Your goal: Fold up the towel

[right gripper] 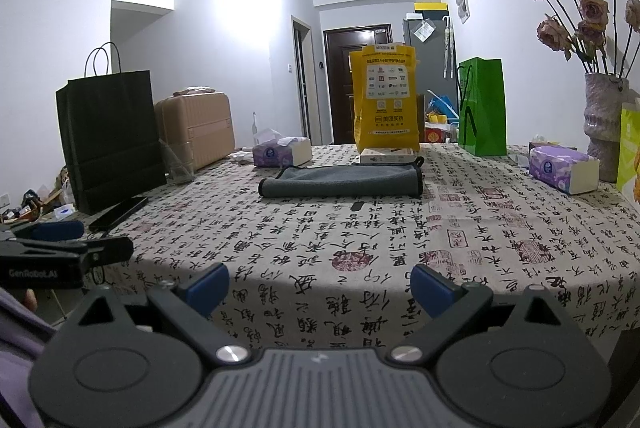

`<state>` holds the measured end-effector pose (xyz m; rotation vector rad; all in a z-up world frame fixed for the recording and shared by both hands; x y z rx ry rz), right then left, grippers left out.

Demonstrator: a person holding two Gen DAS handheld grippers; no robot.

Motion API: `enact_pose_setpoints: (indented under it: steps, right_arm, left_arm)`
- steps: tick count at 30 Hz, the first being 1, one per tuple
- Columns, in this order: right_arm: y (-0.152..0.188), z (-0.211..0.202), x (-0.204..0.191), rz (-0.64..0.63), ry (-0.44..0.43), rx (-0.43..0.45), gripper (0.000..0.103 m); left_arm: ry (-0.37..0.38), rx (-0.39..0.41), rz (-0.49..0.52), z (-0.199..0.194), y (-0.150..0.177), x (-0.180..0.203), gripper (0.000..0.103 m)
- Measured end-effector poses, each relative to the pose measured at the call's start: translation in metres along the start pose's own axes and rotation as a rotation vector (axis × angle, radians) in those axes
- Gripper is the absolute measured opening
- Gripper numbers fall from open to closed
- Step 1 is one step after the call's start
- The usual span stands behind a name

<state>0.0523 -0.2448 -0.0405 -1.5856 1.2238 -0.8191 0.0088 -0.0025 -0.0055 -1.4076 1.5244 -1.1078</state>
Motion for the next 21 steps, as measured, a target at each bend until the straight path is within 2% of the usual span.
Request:
enact_pose_setpoints:
  steps: [21]
  right_arm:
    - [-0.0001,-0.0001,0.0007,0.002,0.001,-0.001,0.097]
  left_arm:
    - [0.008,-0.006,0.001,0.0012,0.0025,-0.0004,0.103]
Point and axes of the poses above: each gripper's, at about its wrist camera, not at the fingertips, and z roughly the way its jaws point, x to its right, y to its underside, the point moved 1 cm from there along z, roughly the way its jaws point, and after that the axes turned 8 degrees about y, right-handed, at the moved point
